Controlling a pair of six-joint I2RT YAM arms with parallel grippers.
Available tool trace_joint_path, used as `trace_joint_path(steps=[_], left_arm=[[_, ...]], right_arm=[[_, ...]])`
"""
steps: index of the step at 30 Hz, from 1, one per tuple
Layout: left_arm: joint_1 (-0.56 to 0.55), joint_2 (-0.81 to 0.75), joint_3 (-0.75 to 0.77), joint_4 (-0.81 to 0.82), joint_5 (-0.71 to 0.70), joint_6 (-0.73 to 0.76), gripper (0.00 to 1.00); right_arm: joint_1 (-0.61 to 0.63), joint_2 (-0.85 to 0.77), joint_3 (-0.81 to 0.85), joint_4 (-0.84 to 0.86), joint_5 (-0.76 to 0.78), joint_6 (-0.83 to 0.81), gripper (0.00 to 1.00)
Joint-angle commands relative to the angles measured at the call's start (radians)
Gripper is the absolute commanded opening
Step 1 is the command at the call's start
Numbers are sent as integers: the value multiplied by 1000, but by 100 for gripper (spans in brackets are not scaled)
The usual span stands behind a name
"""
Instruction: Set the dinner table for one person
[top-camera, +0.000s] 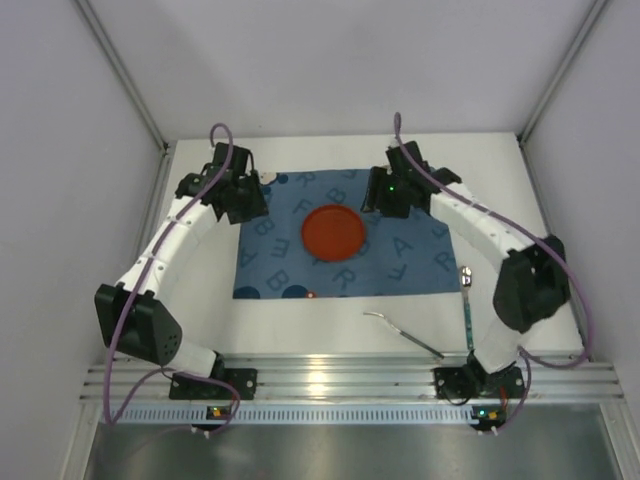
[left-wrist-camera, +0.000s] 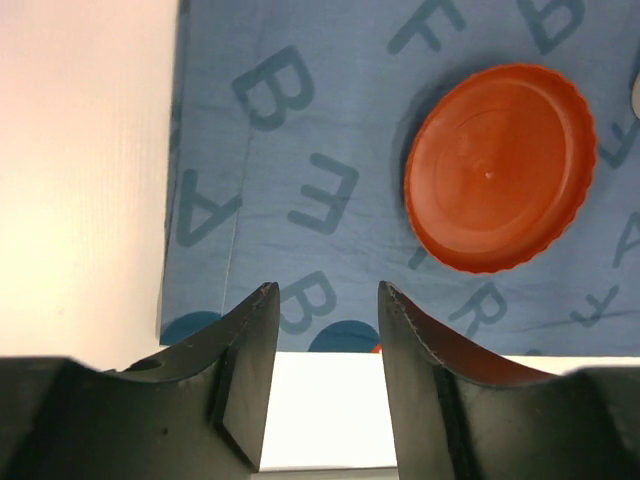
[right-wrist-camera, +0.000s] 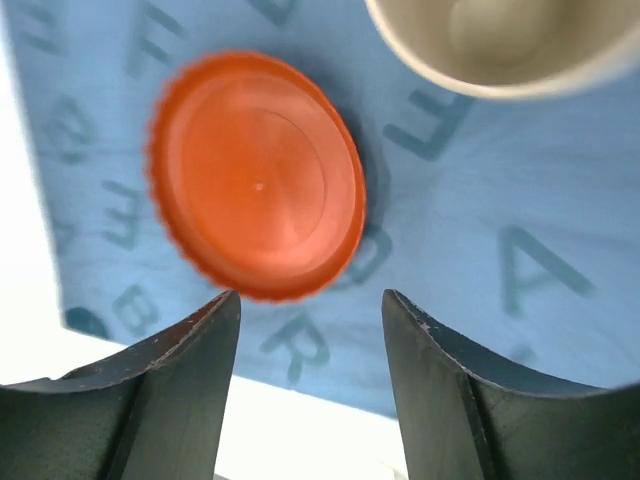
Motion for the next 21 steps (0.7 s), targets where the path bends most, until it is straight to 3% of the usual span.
trace_joint_path(steps=[1,4,6,11,16,21], left_arm=[[-93,50,102,11,4,80,51],[-199,128,148,-7,-8,102,52],[-288,182,154,7,13,85,52],[-527,311,163,33,88,-23,52],[-650,424,218,-54,150,-230,52],[-732,461,281,-107,164,-338,56]], right_arm=[[-59,-268,-26,-74,86,-37,61],[-226,-391,-196,-159,-67,-15,60],[-300,-480,-255,-222,-75,-38,60],[-320,-584,-319,-335,-61,-95,61],[-320,-630,-345,-362,-86,-92,62],[-322,-644,-405,-320,-123,-130,80]])
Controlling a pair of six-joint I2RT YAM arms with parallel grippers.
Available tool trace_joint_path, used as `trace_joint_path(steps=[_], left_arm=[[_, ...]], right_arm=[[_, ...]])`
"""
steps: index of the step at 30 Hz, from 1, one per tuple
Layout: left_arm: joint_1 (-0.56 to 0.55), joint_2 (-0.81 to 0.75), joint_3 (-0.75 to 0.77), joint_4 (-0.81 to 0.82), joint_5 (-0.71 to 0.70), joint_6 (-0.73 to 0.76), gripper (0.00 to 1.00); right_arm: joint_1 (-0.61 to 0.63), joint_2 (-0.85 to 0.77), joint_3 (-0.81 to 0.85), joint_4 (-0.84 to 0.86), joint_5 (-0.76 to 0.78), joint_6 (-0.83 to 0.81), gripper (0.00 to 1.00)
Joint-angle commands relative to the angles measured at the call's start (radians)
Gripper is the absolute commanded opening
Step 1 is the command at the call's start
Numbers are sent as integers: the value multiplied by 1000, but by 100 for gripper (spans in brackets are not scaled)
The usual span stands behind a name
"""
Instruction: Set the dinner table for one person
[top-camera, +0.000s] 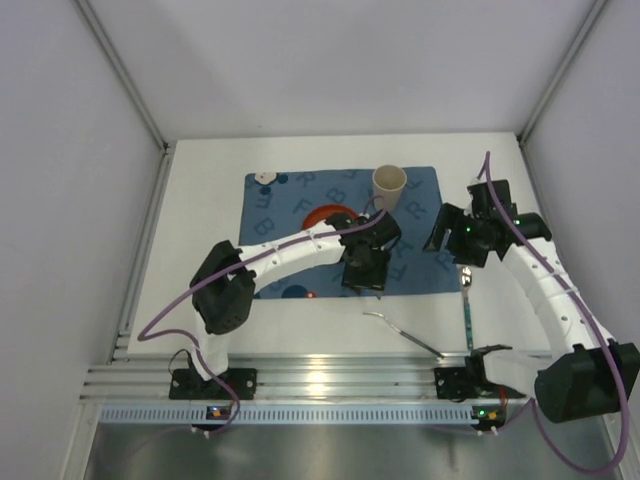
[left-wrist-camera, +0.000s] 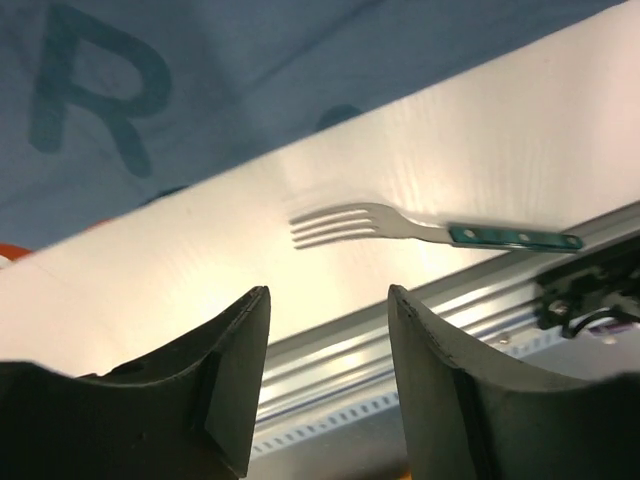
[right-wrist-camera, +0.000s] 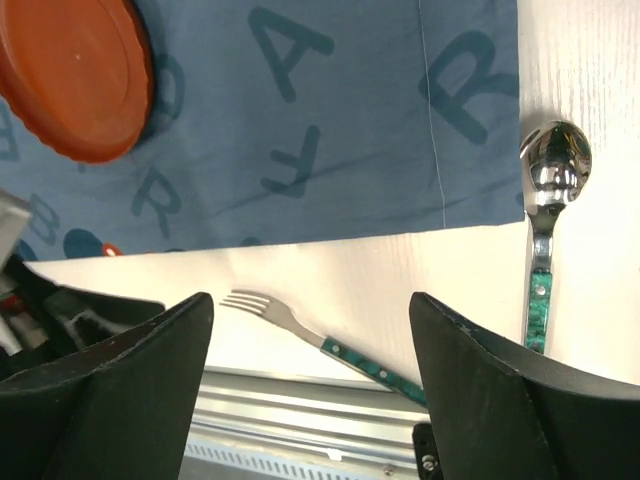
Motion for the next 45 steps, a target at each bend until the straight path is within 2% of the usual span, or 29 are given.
trace_joint_path(steps=[1,4,7,8,12,16,26,31,34,35,38,39,41,44,45], left_arm=[[-23,-20,71,-45,35,-172,57],[-79,-6,92,-40,22,-293,60],[-141,26,132,-103,-32,-398,63],[-170,35,131,-100,-40,-417,70],[-215,60,108,-78,-92,-522,71],[-240,87,40,33,-98,-630,71],[-241,248,63,98,-202,-728,70],[-234,305,65,89,-181,-763,68],[-232,327,59,100,-162,-757,58],[-232,327,54,109,-153,-754,46],[-232,319,19,142,-138,-737,28],[-231,318,7,146,-135,-727,13],[-226,318,-4,162,-107,-705,0],[-221,295,0,179,-98,-626,0],[-223,286,32,170,-112,-559,0]], right_arm=[[4,-35,-57,18,-34,-51,81],[6,-59,-117,47,-30,-54,81],[6,-107,-180,79,-41,-38,82],[4,-139,-197,88,-44,-34,82],[4,-206,-269,78,-63,-25,83],[13,-262,-271,29,-43,-51,83],[18,-348,-202,-72,-15,-54,84],[19,-383,-188,-123,8,-70,84],[19,-407,-197,-134,8,-67,84],[18,-412,-194,-137,9,-70,84],[19,-421,-198,-136,9,-70,84],[18,-426,-202,-132,9,-68,84],[19,-438,-212,-125,11,-65,83],[18,-441,-209,-122,16,-57,83],[19,-440,-205,-123,20,-53,83]])
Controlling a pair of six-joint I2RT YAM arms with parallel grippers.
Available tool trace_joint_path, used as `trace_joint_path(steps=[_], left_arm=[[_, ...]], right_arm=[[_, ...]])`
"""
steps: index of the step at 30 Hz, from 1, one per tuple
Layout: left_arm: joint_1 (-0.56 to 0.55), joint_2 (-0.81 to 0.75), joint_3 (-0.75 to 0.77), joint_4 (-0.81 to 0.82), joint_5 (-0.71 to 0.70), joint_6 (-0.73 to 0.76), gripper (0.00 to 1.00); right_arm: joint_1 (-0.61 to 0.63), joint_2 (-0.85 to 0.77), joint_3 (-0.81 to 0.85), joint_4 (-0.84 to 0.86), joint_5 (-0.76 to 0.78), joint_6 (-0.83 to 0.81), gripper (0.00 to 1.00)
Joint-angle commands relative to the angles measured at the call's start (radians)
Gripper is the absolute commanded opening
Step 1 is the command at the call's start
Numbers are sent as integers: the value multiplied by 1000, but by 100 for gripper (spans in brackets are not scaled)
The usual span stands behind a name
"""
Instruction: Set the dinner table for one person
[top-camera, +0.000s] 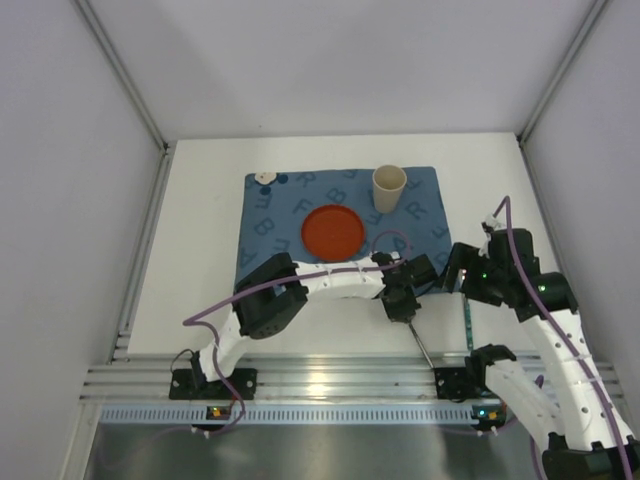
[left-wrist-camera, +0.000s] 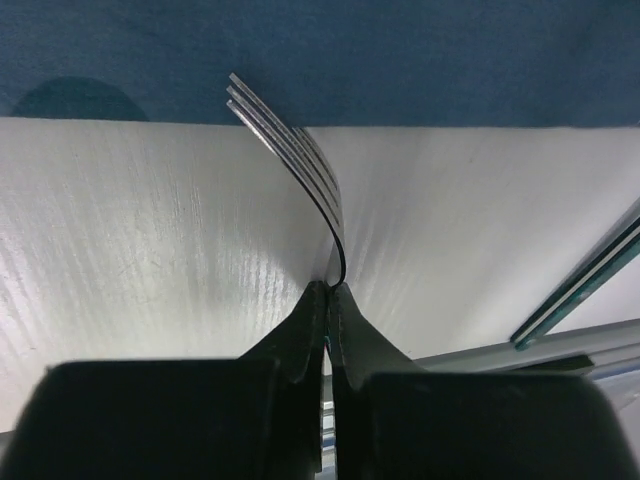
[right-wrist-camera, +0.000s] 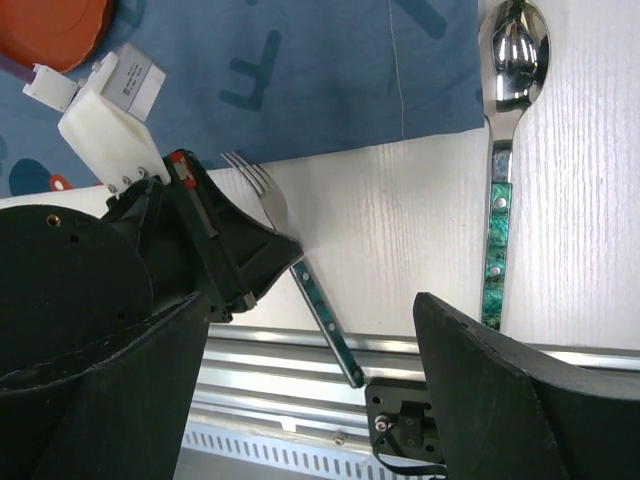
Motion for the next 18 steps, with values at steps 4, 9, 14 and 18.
trace_joint_path(steps=[4,9,14,18], left_arm=[[-19,-48,74,-264,-122,319,0],[1,-220,64,-509,-314,425,0],[72,-428,10,-697,-474,463,0],[231,-542,-24,-793,-508,546,0]], right_arm=[[8,9,41,-3,3,16,83],[8,47,72,37,-5,22,83],[8,95,45,94,-28,30,83],[8,112,46,103,-46,42,82]])
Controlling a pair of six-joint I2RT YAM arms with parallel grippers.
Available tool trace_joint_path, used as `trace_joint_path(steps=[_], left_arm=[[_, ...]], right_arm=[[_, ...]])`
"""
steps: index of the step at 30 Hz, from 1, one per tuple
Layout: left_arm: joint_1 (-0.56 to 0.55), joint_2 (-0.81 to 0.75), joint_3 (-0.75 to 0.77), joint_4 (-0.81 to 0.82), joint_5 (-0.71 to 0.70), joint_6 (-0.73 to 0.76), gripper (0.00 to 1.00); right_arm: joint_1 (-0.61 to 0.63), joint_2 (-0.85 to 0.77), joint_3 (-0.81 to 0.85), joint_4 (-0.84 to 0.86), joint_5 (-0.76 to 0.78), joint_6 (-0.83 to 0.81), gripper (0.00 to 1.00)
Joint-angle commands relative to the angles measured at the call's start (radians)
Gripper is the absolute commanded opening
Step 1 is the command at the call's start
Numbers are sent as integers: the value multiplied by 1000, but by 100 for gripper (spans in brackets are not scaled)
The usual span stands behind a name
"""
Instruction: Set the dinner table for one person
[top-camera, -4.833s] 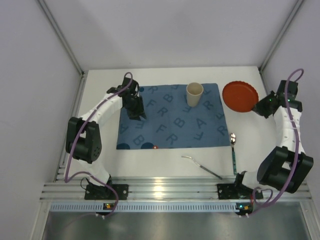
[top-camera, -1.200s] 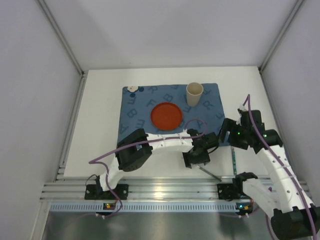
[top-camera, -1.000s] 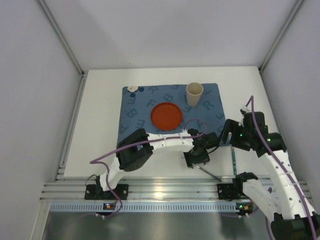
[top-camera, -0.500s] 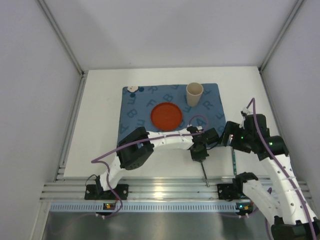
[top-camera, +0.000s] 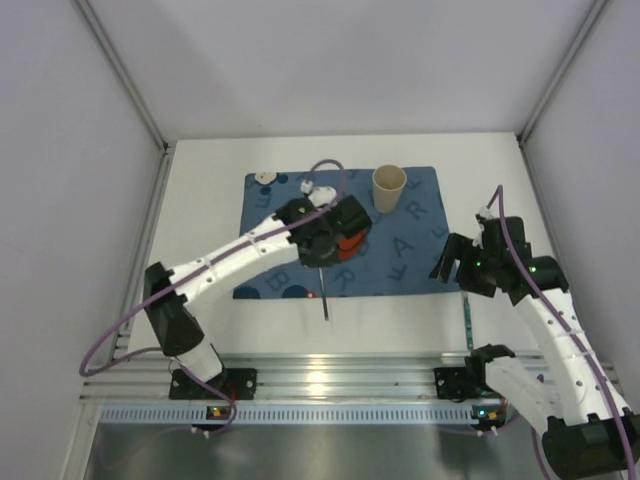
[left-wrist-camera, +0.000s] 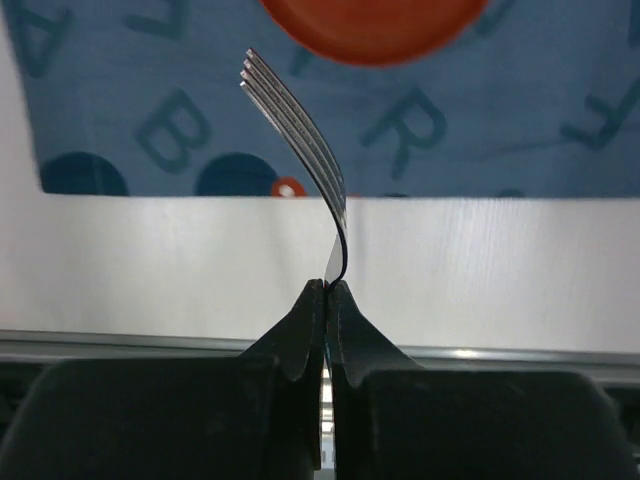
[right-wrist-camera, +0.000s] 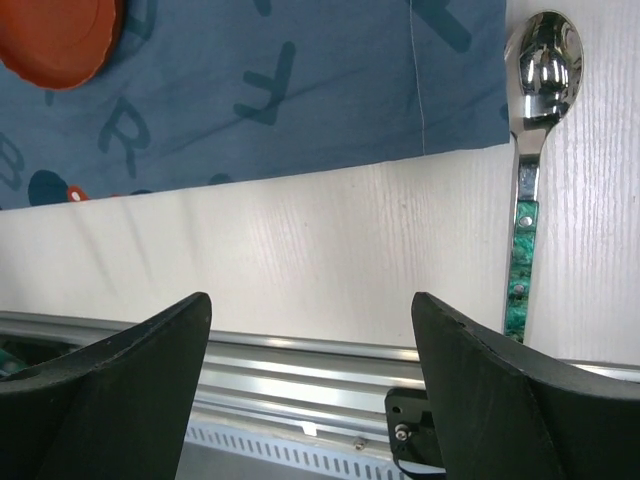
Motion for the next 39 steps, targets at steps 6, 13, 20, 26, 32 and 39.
trace_joint_path(steps=[6,13,20,26,32,39], left_arm=[[315,-119,-89,-136,-217,319,0],[487,68,-89,101,-304,563,0],[519,317,18,224,-448,668,0],[547,483,198,237,-468,674,0],[567,606,384,161,-502,628,0],[576,627,384,79,-514,497,2]], right_arm=[[8,-16,5,27,-16,7,82],[8,-53,23,-28,-49,15,82],[8,-84,23,-77,-37,6,82],[6,-82,43,-114,6,-2,82],[8,-71,34,-125,14,-10,82],[8,-59,31,-106,21,-5,82]])
